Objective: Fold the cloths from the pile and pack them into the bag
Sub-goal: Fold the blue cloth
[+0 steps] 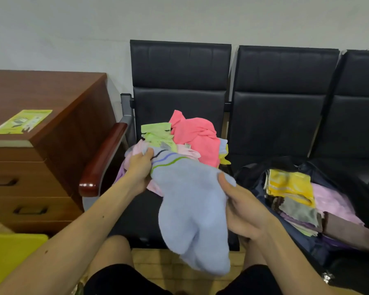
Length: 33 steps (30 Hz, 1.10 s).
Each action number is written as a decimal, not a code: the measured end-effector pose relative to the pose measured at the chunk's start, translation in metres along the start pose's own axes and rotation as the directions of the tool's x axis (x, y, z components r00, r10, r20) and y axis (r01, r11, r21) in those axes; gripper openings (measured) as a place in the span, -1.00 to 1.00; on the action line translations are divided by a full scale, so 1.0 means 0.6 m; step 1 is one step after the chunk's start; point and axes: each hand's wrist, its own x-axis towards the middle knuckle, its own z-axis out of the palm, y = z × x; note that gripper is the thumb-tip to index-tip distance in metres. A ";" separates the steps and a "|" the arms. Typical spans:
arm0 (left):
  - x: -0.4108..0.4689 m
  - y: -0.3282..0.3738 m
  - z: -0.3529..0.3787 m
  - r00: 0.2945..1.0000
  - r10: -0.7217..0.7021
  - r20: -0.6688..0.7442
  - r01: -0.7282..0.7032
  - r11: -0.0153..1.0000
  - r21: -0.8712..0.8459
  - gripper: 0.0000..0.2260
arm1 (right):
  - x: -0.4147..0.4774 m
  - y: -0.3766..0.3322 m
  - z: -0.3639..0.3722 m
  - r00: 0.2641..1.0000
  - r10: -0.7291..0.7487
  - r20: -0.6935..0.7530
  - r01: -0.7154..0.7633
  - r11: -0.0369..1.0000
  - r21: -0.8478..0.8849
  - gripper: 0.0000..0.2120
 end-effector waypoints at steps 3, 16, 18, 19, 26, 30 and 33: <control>-0.006 -0.041 0.003 0.981 -0.155 0.115 0.165 0.983 -0.082 -0.71 | 0.008 -0.011 0.013 1.000 -0.011 0.015 0.010 0.997 0.079 -0.32; -0.085 -0.148 -0.020 0.566 -0.240 0.789 0.571 0.804 -0.165 -0.18 | 0.020 -0.049 -0.003 0.950 -0.116 -0.289 0.122 0.993 0.001 -0.51; -0.092 -0.143 -0.027 0.519 -0.208 0.829 0.521 0.846 -0.114 -0.26 | 0.023 -0.054 -0.007 0.939 -0.129 -0.320 0.133 0.991 -0.009 -0.54; -0.096 -0.139 -0.029 0.508 -0.211 0.835 0.476 0.877 -0.068 -0.34 | 0.026 -0.055 -0.011 0.934 -0.127 -0.333 0.132 0.991 -0.010 -0.59; -0.119 -0.110 -0.028 0.661 -0.248 0.708 0.164 0.969 0.186 -0.71 | 0.042 -0.040 -0.062 0.875 -0.011 -0.483 0.053 0.996 0.074 -0.63; -0.121 -0.078 -0.016 0.771 -0.166 0.615 0.234 0.972 -0.031 -0.75 | 0.033 0.020 -0.088 0.944 0.110 -0.312 -0.064 0.986 0.153 -0.24; -0.113 -0.048 -0.008 0.838 -0.135 0.529 0.198 0.978 -0.064 -0.76 | 0.010 0.061 -0.075 0.967 0.199 -0.157 -0.192 0.980 0.056 -0.28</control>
